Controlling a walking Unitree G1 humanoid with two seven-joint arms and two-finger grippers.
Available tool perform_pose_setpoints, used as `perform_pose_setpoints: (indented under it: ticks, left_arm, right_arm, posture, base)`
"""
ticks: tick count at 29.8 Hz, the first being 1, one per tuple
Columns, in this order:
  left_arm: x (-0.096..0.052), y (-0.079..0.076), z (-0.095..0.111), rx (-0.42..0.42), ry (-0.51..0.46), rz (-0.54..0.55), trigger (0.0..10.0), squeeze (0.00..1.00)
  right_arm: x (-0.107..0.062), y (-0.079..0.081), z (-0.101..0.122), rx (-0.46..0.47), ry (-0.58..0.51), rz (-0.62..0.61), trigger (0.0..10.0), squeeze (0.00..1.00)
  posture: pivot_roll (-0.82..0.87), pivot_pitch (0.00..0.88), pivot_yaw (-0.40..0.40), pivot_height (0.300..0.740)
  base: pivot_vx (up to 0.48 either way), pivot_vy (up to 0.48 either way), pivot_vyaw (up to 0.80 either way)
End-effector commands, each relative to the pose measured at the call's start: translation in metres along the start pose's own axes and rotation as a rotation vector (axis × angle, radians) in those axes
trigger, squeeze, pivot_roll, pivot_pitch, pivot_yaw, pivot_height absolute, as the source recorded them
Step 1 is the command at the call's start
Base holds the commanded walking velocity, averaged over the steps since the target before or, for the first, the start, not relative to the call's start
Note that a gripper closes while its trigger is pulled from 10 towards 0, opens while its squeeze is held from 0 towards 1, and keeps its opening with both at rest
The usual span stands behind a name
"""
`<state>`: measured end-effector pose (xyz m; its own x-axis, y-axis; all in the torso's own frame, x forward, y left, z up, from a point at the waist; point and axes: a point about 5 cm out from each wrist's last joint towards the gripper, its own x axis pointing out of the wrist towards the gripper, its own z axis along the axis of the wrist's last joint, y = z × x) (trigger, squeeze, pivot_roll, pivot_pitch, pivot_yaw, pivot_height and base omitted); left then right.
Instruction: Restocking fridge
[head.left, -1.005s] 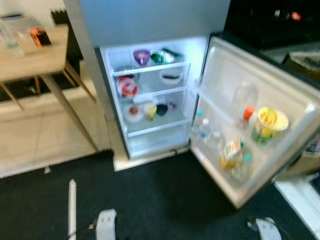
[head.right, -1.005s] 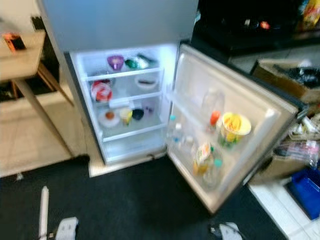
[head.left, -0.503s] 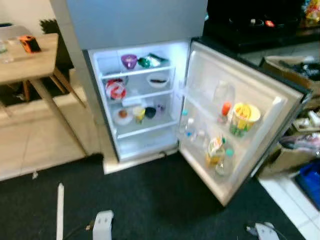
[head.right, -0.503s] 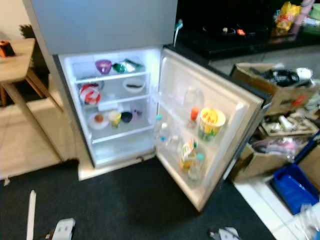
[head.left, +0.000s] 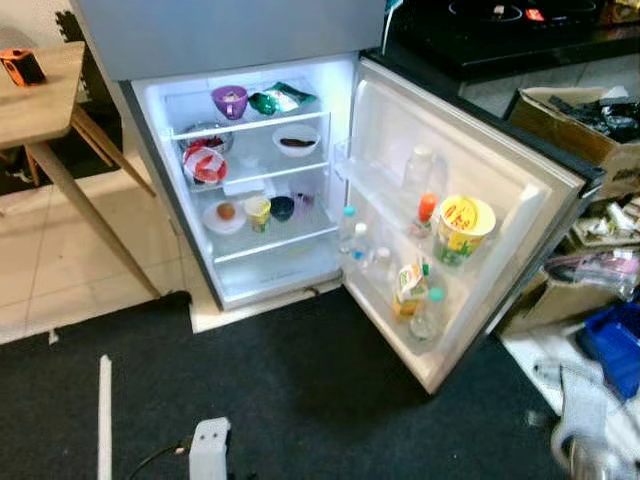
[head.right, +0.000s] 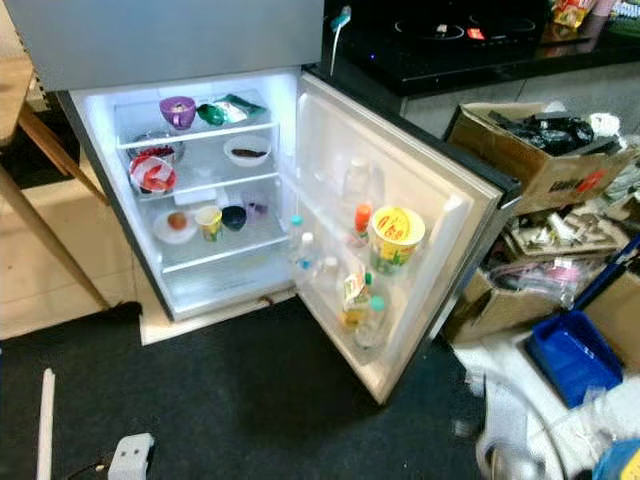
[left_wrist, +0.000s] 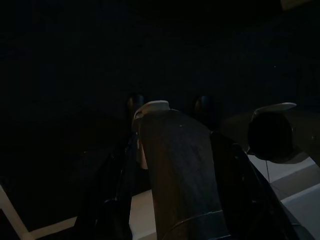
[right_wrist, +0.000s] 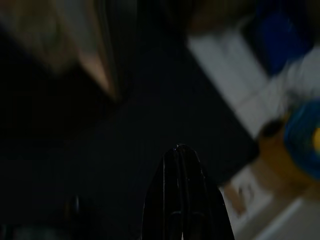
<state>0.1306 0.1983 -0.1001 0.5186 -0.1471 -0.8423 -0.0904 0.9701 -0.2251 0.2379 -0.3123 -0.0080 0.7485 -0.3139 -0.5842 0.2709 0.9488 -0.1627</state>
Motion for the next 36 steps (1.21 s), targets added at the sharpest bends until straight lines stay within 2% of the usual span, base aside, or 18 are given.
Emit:
perform_pose_setpoints:
  ticks: [1, 2, 3, 4, 6, 7, 9, 10, 11, 13, 14, 15, 17, 20, 25, 29, 32, 36]
  left_arm:
    - [-0.001, 0.0, -0.006, -0.008, 0.015, 0.006, 10.0, 0.0]
    - [-0.001, 0.0, -0.006, -0.008, 0.015, 0.006, 10.0, 0.0]
    - [-0.002, 0.001, -0.007, -0.012, 0.015, 0.008, 10.0, 0.0]
    - [-0.002, 0.001, -0.007, -0.012, 0.015, 0.008, 10.0, 0.0]
    - [-0.002, 0.001, -0.009, -0.016, 0.015, 0.01, 10.0, 0.0]
    - [-0.002, 0.001, -0.009, -0.016, 0.015, 0.01, 10.0, 0.0]
    - [-0.003, 0.002, -0.011, -0.023, 0.016, 0.013, 10.0, 0.0]
    - [-0.003, 0.002, -0.011, -0.023, 0.016, 0.013, 10.0, 0.0]
    - [-0.004, 0.003, -0.012, -0.026, 0.016, 0.016, 10.0, 0.0]
    - [-0.005, 0.005, -0.015, -0.03, 0.014, 0.019, 10.0, 0.0]
    - [-0.005, 0.005, -0.015, -0.03, 0.014, 0.019, 10.0, 0.0]
    - [-0.007, 0.007, -0.017, -0.03, 0.015, 0.021, 10.0, 0.0]
    - [-0.007, 0.007, -0.017, -0.03, 0.015, 0.021, 10.0, 0.0]
    - [-0.013, 0.015, -0.026, -0.025, 0.026, 0.031, 10.0, 0.0]
    - [-0.015, 0.02, -0.029, -0.026, 0.025, 0.038, 10.0, 0.0]
    - [-0.017, 0.024, -0.023, -0.02, 0.002, 0.037, 10.0, 0.0]
    - [-0.016, 0.024, -0.019, -0.015, -0.012, 0.029, 10.0, 0.0]
    - [-0.014, 0.022, -0.015, -0.005, -0.024, 0.016, 10.0, 0.0]
  right_arm:
    - [0.002, -0.01, 0.018, 0.007, -0.067, -0.049, 10.0, 0.0]
    - [0.002, -0.01, 0.018, 0.007, -0.067, -0.049, 10.0, 0.0]
    - [0.003, -0.023, 0.041, -0.002, -0.127, -0.125, 0.0, 0.0]
    - [0.003, -0.023, 0.041, -0.002, -0.127, -0.125, 0.0, 0.0]
    - [0.002, -0.038, 0.057, 0.005, -0.164, -0.207, 0.0, 0.0]
    - [0.002, -0.038, 0.057, 0.005, -0.164, -0.207, 0.0, 0.0]
    - [-0.001, -0.054, 0.075, 0.046, -0.217, -0.275, 0.0, 0.0]
    - [-0.001, -0.054, 0.075, 0.046, -0.217, -0.275, 0.0, 0.0]
    - [-0.003, -0.061, 0.09, 0.109, -0.276, -0.284, 10.0, 0.0]
    - [-0.006, -0.069, 0.111, 0.189, -0.36, -0.279, 10.0, 0.0]
    - [-0.006, -0.069, 0.111, 0.189, -0.36, -0.279, 10.0, 0.0]
    - [-0.008, -0.071, 0.125, 0.221, -0.406, -0.272, 10.0, 0.0]
    - [-0.008, -0.071, 0.125, 0.221, -0.406, -0.272, 10.0, 0.0]
    - [-0.016, -0.078, 0.167, 0.347, -0.553, -0.239, 10.0, 0.0]
    - [-0.021, -0.081, 0.184, 0.412, -0.61, -0.224, 10.0, 0.0]
    - [-0.029, -0.079, 0.216, 0.524, -0.735, -0.124, 10.0, 0.0]
    - [-0.032, -0.074, 0.229, 0.541, -0.774, -0.051, 10.0, 0.0]
    - [-0.034, -0.062, 0.243, 0.499, -0.803, 0.055, 10.0, 0.0]
  posture:
    - [-0.04, 0.013, -0.003, 0.74]
    - [-0.04, 0.013, -0.003, 0.74]
    - [-0.03, 0.023, -0.008, 0.74]
    - [-0.03, 0.023, -0.008, 0.74]
    - [-0.02, 0.027, -0.01, 0.74]
    - [-0.02, 0.027, -0.01, 0.74]
    - [-0.01, 0.041, -0.013, 0.74]
    - [-0.01, 0.041, -0.013, 0.74]
    - [-0.01, 0.051, -0.014, 0.74]
    - [0.0, 0.07, -0.015, 0.74]
    - [0.0, 0.07, -0.015, 0.74]
    - [0.0, 0.083, -0.014, 0.74]
    - [0.0, 0.083, -0.014, 0.74]
    - [0.03, 0.123, -0.009, 0.74]
    - [0.05, 0.14, -0.012, 0.74]
    - [0.05, 0.16, -0.008, 0.74]
    - [0.06, 0.166, -0.005, 0.74]
    - [0.05, 0.17, 0.0, 0.74]
  base:
    - [0.0, 0.0, 0.0]
    - [0.0, 0.0, 0.0]
    - [0.0, 0.0, 0.0]
    - [0.0, 0.0, 0.0]
    - [0.0, 0.0, 0.0]
    - [0.0, 0.0, 0.0]
    - [0.0, 0.0, 0.0]
    - [0.0, 0.0, 0.0]
    - [0.0, 0.0, 0.0]
    - [0.0, 0.0, 0.0]
    - [0.0, 0.0, 0.0]
    - [0.0, 0.0, 0.0]
    - [0.0, 0.0, 0.0]
    - [0.0, 0.0, 0.0]
    - [0.0, 0.0, 0.0]
    - [0.0, 0.0, 0.0]
    - [0.0, 0.0, 0.0]
    - [0.0, 0.0, 0.0]
